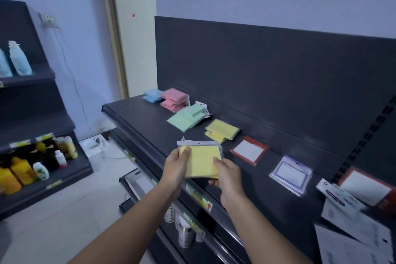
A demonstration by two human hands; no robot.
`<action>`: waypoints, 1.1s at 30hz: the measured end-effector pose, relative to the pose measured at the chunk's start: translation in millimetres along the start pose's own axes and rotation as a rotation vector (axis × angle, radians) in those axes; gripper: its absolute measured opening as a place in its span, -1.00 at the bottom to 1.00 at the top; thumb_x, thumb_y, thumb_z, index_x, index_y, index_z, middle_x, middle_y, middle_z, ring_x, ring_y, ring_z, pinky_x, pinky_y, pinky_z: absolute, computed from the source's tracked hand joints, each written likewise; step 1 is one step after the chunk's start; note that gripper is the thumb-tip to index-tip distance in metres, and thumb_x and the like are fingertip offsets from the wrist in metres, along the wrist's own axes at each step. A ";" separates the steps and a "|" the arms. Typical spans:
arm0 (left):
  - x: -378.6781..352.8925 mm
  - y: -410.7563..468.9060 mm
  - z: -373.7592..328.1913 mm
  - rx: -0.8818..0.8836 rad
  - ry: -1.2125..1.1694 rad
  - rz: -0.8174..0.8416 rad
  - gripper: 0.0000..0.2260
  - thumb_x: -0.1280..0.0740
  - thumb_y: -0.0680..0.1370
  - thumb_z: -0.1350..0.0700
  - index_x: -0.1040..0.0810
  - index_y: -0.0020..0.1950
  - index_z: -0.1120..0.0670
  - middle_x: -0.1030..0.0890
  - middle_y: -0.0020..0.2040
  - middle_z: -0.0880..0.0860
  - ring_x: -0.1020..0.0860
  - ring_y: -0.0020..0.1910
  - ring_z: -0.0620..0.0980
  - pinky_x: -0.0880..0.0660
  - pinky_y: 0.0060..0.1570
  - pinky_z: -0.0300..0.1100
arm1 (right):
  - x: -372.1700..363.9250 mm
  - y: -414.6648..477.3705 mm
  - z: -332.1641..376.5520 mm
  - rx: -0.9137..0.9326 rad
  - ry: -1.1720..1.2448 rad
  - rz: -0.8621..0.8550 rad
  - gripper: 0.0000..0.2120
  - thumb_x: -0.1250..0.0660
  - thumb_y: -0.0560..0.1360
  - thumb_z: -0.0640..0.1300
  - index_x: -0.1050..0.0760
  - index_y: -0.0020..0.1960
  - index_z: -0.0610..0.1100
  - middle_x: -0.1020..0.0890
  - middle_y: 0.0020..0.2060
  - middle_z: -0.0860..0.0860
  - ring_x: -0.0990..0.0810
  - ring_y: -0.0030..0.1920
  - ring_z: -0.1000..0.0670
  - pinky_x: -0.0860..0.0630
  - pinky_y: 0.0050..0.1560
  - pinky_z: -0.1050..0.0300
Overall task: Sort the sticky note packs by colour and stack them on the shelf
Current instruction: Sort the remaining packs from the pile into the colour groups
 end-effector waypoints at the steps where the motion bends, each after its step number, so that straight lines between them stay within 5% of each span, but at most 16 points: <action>1: 4.9 8.5 -1.2 0.006 0.013 0.010 -0.83 -0.22 0.60 0.06 -0.46 0.09 0.13 -0.59 -0.08 0.08 -0.54 -0.17 0.01 -0.46 -0.25 -0.17 | -8.1 3.1 -1.4 -0.001 -0.004 -0.005 -0.90 -0.22 0.57 -0.15 -0.51 -0.04 -0.11 -0.62 -0.15 -0.09 -0.53 -0.25 -0.01 -0.46 -0.41 0.18; 7: -4.1 52.6 10.1 0.028 0.106 0.137 -0.69 -0.28 0.49 0.34 -0.38 0.19 0.08 -0.55 0.08 0.04 -0.54 0.00 0.00 -0.50 -0.12 -0.17 | -14.5 38.7 -3.3 -0.018 0.104 -0.171 -0.84 -0.18 0.59 -0.22 -0.48 0.12 -0.15 -0.61 -0.15 -0.03 -0.53 -0.23 0.02 -0.41 -0.36 0.19; 12: -22.3 104.3 11.6 -0.025 0.152 0.085 -0.78 -0.34 0.50 0.29 -0.42 0.11 0.13 -0.56 0.06 0.11 -0.56 -0.05 0.00 -0.52 -0.16 -0.19 | -11.2 86.2 6.8 0.058 0.079 -0.276 -0.77 -0.17 0.57 -0.27 -0.46 0.20 -0.13 -0.57 -0.04 0.01 -0.48 -0.18 0.13 -0.36 -0.29 0.26; 16: -46.8 148.2 2.8 -0.072 0.210 0.121 -0.74 -0.30 0.53 0.27 -0.46 0.22 0.23 -0.59 0.10 0.16 -0.55 -0.01 0.03 -0.52 0.06 -0.05 | -7.7 126.8 20.1 0.133 0.029 -0.319 -0.70 -0.15 0.54 -0.31 -0.50 0.21 -0.14 -0.59 -0.03 0.01 -0.52 -0.14 0.11 -0.39 -0.25 0.27; 20: -74.9 182.9 -1.6 -0.077 0.243 0.208 -0.58 -0.31 0.52 0.29 -0.34 0.37 0.15 -0.53 0.13 0.01 -0.51 0.03 -0.10 -0.40 0.04 -0.26 | -6.4 160.2 30.4 0.161 -0.047 -0.279 -0.67 -0.12 0.53 -0.30 -0.45 0.26 -0.17 -0.61 0.08 -0.09 -0.58 0.03 -0.05 -0.43 -0.17 0.23; 23: -88.9 199.0 5.9 -0.059 0.307 0.262 -0.57 -0.30 0.51 0.32 -0.35 0.36 0.11 -0.55 0.06 -0.10 -0.52 -0.03 -0.21 -0.44 -0.05 -0.41 | -1.8 180.2 31.5 0.158 -0.136 -0.269 -0.74 -0.14 0.51 -0.28 -0.40 0.17 -0.12 -0.58 0.07 -0.09 -0.54 -0.02 -0.04 -0.42 -0.15 0.20; 28: -86.9 233.3 7.5 -0.091 0.686 0.159 -0.57 -0.33 0.51 0.05 -0.38 0.38 -0.01 -0.45 0.29 0.10 -0.39 0.30 0.13 -0.30 0.34 0.04 | -9.7 202.5 40.3 0.181 -0.402 -0.256 -0.59 -0.18 0.47 -0.27 -0.39 0.32 -0.15 -0.50 0.18 -0.13 -0.45 0.21 -0.15 -0.41 0.25 -0.10; 33: -95.1 234.5 -0.5 -0.184 0.642 0.174 -0.72 -0.33 0.49 0.16 -0.51 0.20 0.09 -0.58 0.11 0.08 -0.49 0.16 0.14 -0.40 0.22 0.09 | 5.5 201.1 38.6 0.179 -0.418 -0.332 -0.64 -0.17 0.50 -0.31 -0.42 0.27 -0.14 -0.42 0.22 -0.06 -0.42 0.17 0.02 -0.37 0.23 0.14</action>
Point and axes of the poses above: each hand's wrist, its own y-axis towards the middle knuckle, its own x-axis out of the back of the hand, z = x × y, the point moved 6 cm from there along y, towards the middle knuckle
